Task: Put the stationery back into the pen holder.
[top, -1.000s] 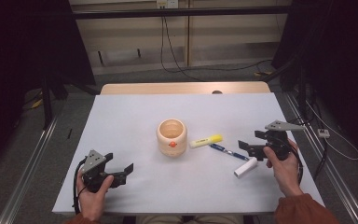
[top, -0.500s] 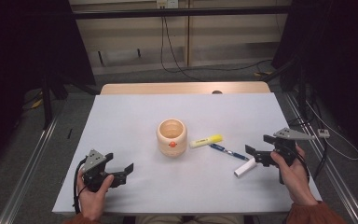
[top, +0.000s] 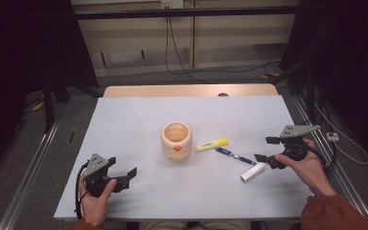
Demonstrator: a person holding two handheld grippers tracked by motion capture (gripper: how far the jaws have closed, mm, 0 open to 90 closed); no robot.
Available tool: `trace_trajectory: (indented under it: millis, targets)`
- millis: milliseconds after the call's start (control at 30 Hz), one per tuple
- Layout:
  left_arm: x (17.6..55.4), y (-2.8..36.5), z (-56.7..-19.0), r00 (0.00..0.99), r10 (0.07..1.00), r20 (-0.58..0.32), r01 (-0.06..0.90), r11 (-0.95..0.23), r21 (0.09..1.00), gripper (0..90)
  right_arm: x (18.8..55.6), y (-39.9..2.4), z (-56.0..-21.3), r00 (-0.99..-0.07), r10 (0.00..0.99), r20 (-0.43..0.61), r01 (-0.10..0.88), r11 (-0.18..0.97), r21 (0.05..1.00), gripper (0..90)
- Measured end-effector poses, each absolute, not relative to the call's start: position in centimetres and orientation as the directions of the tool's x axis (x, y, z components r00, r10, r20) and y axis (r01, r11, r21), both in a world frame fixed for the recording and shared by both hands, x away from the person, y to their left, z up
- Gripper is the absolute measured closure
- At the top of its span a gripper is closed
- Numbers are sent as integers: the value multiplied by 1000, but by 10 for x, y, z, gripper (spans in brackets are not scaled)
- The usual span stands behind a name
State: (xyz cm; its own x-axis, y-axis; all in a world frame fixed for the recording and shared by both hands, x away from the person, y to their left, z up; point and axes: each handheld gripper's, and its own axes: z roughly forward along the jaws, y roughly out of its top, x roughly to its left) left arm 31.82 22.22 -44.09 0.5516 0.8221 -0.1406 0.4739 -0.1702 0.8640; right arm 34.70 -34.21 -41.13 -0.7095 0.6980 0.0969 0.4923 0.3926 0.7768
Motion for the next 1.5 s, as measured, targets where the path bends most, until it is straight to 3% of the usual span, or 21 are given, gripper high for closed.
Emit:
trace_trajectory:
  millis: [167,400,700,967,1100,1500]
  targets:
    - [319,220,-442,556,819,-139,474,-175,863,85,351,-334,-414,-806,591,22,424,551,719,158]
    - [319,220,-442,561,816,-141,478,-180,860,85,354,-332,-406,-871,491,-18,355,653,669,193]
    - [320,220,-443,558,818,-140,482,-182,857,84,358,-320,-402,-946,302,-119,201,832,517,276]
    - [320,220,-443,559,817,-140,481,-182,857,84,357,-310,-404,-974,180,-141,107,904,415,313]
    - [320,220,-443,558,818,-140,483,-182,857,84,355,-307,-410,-984,128,-127,74,928,365,386]
    - [320,220,-443,560,817,-139,483,-186,856,84,354,-300,-416,-988,11,-153,-33,960,278,474]
